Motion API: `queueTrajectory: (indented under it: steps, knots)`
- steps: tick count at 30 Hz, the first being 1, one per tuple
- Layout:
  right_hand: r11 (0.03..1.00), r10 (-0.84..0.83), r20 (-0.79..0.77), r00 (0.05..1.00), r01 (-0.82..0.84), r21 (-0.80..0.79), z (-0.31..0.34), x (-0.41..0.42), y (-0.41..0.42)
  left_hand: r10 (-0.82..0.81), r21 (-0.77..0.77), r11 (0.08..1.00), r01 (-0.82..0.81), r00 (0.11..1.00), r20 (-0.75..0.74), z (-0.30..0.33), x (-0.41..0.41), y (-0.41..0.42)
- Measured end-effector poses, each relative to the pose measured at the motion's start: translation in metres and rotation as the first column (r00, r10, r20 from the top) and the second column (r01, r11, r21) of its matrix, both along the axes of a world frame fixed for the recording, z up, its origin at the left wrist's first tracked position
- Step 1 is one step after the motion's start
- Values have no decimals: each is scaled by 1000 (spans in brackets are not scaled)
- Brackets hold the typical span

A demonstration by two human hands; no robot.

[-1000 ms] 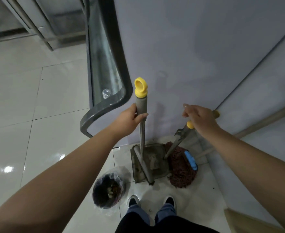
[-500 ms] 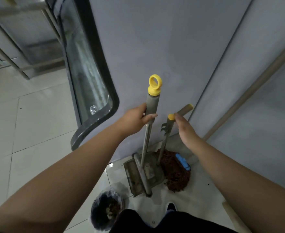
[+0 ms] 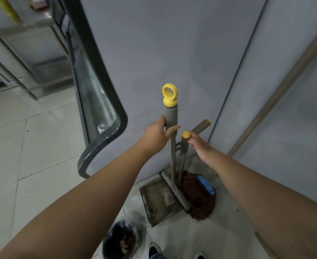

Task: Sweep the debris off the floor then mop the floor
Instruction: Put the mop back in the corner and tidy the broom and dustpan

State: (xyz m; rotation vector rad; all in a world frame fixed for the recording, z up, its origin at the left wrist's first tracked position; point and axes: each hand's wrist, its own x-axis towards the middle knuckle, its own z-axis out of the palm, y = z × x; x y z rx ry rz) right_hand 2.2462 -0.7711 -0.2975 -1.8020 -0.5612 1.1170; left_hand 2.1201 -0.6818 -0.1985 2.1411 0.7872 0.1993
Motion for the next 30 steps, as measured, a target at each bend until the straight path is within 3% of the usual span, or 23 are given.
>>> queueTrajectory:
  steps: [4,7,9,16,22,30]
  knots:
    - [997,71,-12,997,-71,14,-3,7,-5,124,-116,986,-119,992,37,-14,2,-10]
    - [991,130,-20,991,-129,29,0,1,-5,108,-72,992,-103,992,68,-15,3,-13]
    - [981,193,21,981,-193,-3,5,-1,-6,105,-36,994,-102,990,94,-9,5,-15]
    - [971,224,148,963,-208,-114,5,2,-17,208,-176,968,-181,967,150,1,10,-22]
    - [989,127,321,938,-96,-111,3,-14,-14,208,-207,963,-171,962,175,-3,10,-20]
    - [989,-148,350,925,133,65,-10,-36,1,151,-204,973,-112,970,188,-4,8,-20]
